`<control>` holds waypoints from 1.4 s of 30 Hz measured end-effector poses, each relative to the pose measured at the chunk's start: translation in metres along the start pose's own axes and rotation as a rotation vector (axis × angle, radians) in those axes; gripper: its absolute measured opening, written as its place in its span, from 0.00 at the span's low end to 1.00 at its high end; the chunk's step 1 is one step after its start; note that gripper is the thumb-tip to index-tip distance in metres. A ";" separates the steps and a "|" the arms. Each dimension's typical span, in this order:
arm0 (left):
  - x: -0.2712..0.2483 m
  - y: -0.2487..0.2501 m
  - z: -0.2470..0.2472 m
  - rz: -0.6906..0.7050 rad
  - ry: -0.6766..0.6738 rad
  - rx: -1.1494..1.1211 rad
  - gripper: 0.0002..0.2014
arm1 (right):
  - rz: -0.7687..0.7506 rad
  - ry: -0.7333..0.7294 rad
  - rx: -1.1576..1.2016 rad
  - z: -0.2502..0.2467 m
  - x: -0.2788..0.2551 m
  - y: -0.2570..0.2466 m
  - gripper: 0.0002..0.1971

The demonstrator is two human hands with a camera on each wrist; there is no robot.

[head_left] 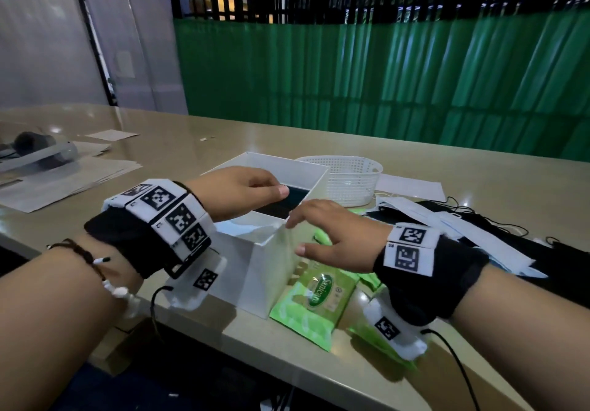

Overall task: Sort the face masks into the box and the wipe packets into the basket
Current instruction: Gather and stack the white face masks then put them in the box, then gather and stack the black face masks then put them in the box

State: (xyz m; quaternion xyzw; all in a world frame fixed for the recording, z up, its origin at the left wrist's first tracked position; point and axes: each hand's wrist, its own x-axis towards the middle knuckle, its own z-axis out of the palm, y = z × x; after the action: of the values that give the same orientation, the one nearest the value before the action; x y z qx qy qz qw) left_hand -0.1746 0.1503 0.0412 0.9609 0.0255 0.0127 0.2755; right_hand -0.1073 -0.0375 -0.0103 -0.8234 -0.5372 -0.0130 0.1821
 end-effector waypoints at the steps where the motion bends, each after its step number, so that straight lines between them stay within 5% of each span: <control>1: -0.002 0.008 0.005 0.058 0.002 -0.052 0.15 | 0.040 0.007 0.005 -0.008 -0.010 0.005 0.18; 5: -0.007 0.038 0.030 0.238 -0.002 -0.129 0.11 | 0.346 -0.026 0.024 -0.042 -0.056 0.029 0.12; 10: 0.008 0.071 0.053 0.285 -0.067 -0.100 0.12 | 0.705 -0.120 -0.031 -0.076 -0.111 0.071 0.09; 18: 0.066 0.084 0.119 0.035 -0.247 -0.361 0.11 | 1.115 -0.182 0.002 -0.088 -0.189 0.133 0.12; 24: 0.081 0.060 0.172 -0.220 -0.315 -0.331 0.18 | 1.267 -0.201 -0.080 -0.082 -0.224 0.162 0.12; 31: 0.085 0.057 0.190 -0.248 -0.317 -0.369 0.15 | 1.353 -0.321 -0.122 -0.081 -0.230 0.177 0.23; 38: 0.087 0.072 0.195 -0.129 -0.261 -0.301 0.05 | 1.598 -0.061 -0.016 -0.068 -0.265 0.204 0.35; 42: 0.093 0.075 0.193 -0.163 -0.180 -0.551 0.07 | 1.574 0.092 0.071 -0.054 -0.279 0.222 0.30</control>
State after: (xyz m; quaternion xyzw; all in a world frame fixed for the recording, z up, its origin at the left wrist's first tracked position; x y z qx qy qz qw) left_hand -0.0716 -0.0101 -0.0815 0.8421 0.0735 -0.0884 0.5269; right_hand -0.0182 -0.3792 -0.0837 -0.9539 0.2116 0.1031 0.1860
